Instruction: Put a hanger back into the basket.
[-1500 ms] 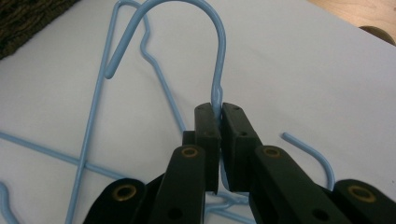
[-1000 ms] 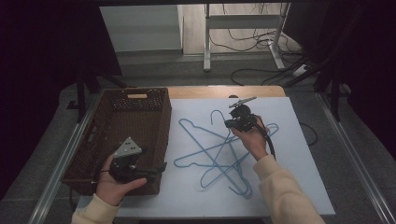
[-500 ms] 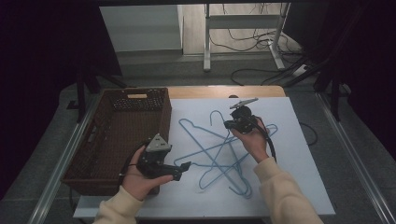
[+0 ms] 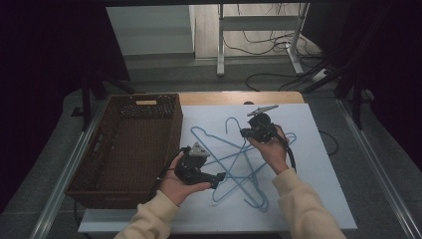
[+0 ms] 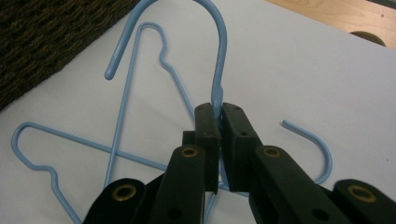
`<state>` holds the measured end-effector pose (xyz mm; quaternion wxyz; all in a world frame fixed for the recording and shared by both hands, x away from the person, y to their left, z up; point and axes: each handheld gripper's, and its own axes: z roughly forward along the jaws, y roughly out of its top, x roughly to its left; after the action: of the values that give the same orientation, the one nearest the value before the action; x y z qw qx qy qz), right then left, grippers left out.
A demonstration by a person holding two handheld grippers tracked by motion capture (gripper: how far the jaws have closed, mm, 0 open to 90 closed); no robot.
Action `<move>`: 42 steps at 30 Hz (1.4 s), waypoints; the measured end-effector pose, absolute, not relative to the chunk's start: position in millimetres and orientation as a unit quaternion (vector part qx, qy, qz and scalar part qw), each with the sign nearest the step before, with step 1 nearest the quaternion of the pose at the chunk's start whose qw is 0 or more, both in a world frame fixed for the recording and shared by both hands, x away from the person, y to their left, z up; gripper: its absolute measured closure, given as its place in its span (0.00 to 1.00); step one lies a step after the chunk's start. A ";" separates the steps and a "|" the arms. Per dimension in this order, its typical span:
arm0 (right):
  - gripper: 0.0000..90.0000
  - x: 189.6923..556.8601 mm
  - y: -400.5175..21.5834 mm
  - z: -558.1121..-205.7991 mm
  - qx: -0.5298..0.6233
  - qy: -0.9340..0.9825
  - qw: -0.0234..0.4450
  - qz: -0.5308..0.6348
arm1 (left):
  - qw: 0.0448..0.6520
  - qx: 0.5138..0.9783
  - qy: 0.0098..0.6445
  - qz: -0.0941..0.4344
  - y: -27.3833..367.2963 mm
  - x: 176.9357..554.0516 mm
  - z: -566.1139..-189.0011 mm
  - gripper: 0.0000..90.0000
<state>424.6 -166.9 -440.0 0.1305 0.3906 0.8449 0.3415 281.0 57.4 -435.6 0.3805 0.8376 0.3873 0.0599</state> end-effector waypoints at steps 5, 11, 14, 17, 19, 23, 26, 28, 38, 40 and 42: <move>0.95 424.0 -167.8 -439.6 0.390 0.844 0.131 0.343 | 0.376 0.837 0.395 0.045 45.2 293.8 -450.0 0.23; 0.95 422.3 -166.7 -440.1 0.390 0.846 0.128 0.341 | 0.365 0.837 0.408 0.022 31.0 308.1 -472.1 0.33; 0.95 421.5 -166.9 -439.5 0.391 0.845 0.127 0.342 | 0.362 0.838 0.409 0.013 26.2 313.3 -480.9 0.40; 0.95 420.3 -168.0 -438.4 0.391 0.844 0.127 0.345 | 0.365 0.835 0.412 -0.004 23.4 318.7 -488.8 0.57; 0.95 420.1 -168.3 -438.1 0.391 0.844 0.126 0.346 | 0.362 0.836 0.412 -0.010 22.3 321.4 -492.8 0.61; 0.95 419.6 -170.1 -436.3 0.389 0.842 0.125 0.351 | 0.364 0.835 0.412 -0.024 20.9 325.3 -498.7 0.81; 0.95 418.5 -170.9 -434.5 0.391 0.841 0.123 0.352 | 0.370 0.832 0.412 -0.032 19.9 326.0 -499.9 0.91; 0.95 418.2 -171.1 -434.2 0.391 0.842 0.123 0.352 | 0.373 0.830 0.413 -0.038 20.6 327.0 -500.2 0.93; 0.60 414.0 -187.6 -424.2 0.393 0.829 0.128 0.377 | 0.423 0.800 0.424 -0.047 31.4 327.0 -488.5 0.96; 0.49 409.3 -197.7 -419.4 0.399 0.815 0.139 0.397 | 0.444 0.786 0.428 -0.053 35.2 326.8 -482.8 0.96; 0.46 404.5 -206.4 -415.9 0.404 0.803 0.145 0.413 | 0.457 0.777 0.428 -0.056 38.0 326.8 -479.0 0.96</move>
<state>404.5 -206.4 -415.9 0.1449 0.4044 0.8029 0.4134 326.8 38.0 -479.0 0.4572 0.7774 0.4283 -0.0562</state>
